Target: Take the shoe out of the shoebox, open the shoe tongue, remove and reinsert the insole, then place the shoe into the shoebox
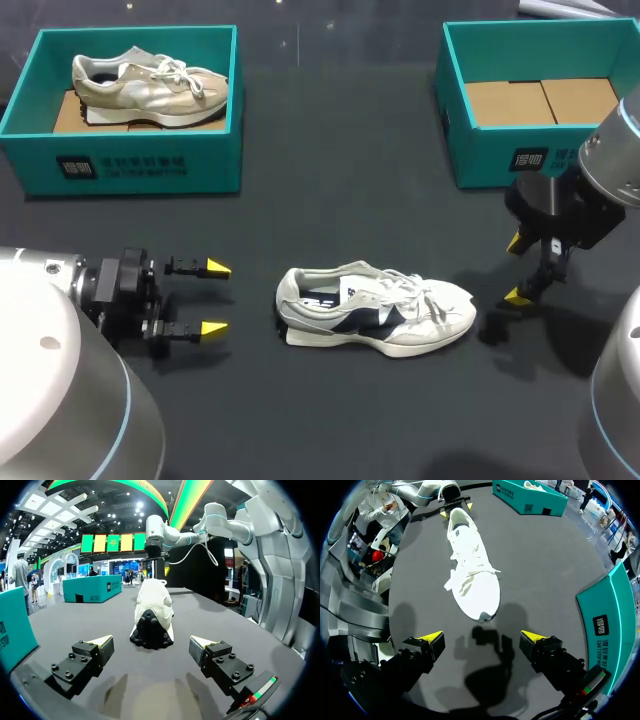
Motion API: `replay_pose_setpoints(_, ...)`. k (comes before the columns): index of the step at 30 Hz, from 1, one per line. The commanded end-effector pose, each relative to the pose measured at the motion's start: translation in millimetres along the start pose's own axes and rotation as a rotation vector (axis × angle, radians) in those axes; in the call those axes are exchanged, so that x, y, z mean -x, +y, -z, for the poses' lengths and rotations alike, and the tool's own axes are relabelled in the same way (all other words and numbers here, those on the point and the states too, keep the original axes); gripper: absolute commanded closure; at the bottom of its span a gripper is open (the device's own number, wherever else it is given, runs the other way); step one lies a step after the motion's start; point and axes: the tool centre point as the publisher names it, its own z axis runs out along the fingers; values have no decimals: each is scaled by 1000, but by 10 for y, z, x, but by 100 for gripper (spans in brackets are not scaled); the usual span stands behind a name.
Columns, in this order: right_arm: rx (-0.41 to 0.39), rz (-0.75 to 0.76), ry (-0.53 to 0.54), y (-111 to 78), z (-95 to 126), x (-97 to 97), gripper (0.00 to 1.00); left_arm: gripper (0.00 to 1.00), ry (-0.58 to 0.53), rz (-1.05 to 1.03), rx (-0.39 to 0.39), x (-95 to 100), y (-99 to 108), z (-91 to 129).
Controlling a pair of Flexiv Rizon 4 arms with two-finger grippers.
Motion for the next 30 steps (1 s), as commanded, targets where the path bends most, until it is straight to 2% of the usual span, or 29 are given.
replay_pose_setpoints(1,-2,0,-3,-4,-2,-13,0,0,14,14,-4,47,72,-84)
replay_pose_setpoints(14,-2,0,-3,-4,-2,-13,0,0,26,119,-6,35,71,-278)
replay_pose_setpoints(30,-2,0,-3,-4,-2,-13,0,0,47,84,10,83,76,-552)
